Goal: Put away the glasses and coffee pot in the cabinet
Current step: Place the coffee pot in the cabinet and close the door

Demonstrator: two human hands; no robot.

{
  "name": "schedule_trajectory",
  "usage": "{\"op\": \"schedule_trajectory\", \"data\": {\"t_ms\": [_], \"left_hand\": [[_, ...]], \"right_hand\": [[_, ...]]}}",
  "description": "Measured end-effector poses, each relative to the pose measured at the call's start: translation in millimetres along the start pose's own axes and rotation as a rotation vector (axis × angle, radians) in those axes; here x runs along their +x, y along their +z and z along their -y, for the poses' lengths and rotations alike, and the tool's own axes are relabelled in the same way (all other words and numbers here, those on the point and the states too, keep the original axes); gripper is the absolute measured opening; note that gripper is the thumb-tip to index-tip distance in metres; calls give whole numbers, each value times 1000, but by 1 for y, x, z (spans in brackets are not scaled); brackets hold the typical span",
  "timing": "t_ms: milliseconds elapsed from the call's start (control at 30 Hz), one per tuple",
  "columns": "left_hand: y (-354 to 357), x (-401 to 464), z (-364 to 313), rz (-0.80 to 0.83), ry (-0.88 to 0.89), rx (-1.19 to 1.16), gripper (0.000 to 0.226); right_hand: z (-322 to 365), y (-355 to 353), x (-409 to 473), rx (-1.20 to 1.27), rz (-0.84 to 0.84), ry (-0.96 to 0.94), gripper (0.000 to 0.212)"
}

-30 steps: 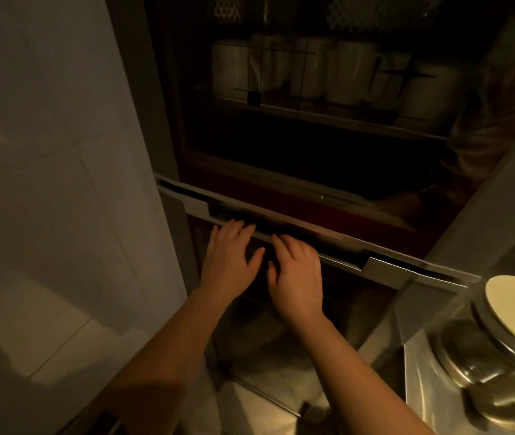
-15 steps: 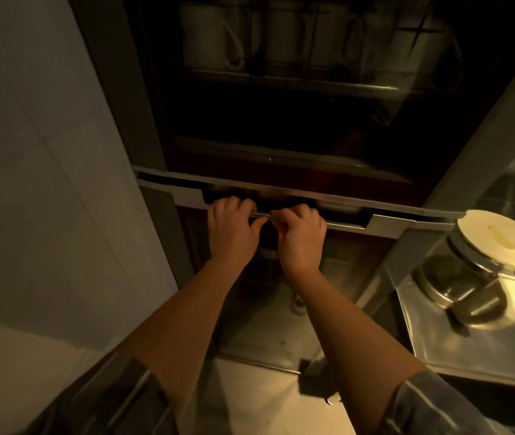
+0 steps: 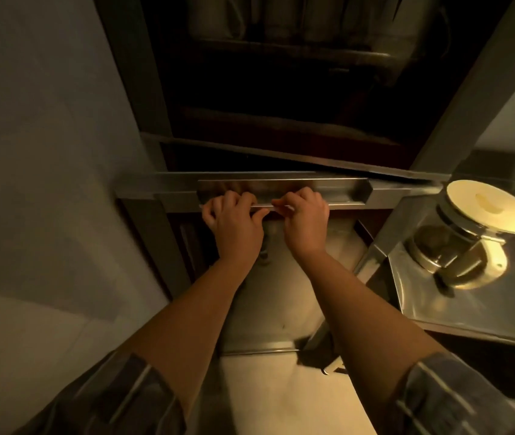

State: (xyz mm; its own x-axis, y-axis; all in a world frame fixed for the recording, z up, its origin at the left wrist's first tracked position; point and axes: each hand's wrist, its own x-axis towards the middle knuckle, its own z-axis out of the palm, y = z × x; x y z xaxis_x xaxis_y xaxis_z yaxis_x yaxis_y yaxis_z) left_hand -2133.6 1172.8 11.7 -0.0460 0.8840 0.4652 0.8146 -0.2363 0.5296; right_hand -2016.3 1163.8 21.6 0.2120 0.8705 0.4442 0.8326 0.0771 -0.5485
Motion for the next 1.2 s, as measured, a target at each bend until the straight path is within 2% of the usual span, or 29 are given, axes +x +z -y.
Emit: {"op": "schedule_trajectory", "data": {"t_ms": [133, 267, 367, 467, 567, 733, 933, 1100, 1200], "left_hand": [[-24, -43, -20, 37, -70, -38, 30], [-50, -86, -38, 61, 5, -29, 42], [-74, -93, -50, 99, 113, -111, 41], [-107, -85, -57, 177, 198, -73, 43], [-134, -78, -59, 324, 271, -3, 51], [-144, -84, -55, 669, 332, 65, 60], [-138, -84, -55, 850, 443, -59, 48], [-134, -79, -53, 1039, 483, -176, 57], [-131, -75, -53, 1151, 547, -171, 68]], "right_hand": [[-6, -19, -24, 37, 62, -34, 16], [-10, -44, -50, 164, 119, -56, 18], [-3, -58, -71, 279, 41, -50, 25], [8, -69, -83, 299, -31, -42, 35], [13, -80, -85, 198, -9, -50, 40], [10, -88, -99, 122, 94, 39, 39], [9, -100, -114, 168, 63, 127, 34], [10, -113, -126, 196, 12, 270, 64], [8, -124, -135, 193, -29, 320, 66]]}}
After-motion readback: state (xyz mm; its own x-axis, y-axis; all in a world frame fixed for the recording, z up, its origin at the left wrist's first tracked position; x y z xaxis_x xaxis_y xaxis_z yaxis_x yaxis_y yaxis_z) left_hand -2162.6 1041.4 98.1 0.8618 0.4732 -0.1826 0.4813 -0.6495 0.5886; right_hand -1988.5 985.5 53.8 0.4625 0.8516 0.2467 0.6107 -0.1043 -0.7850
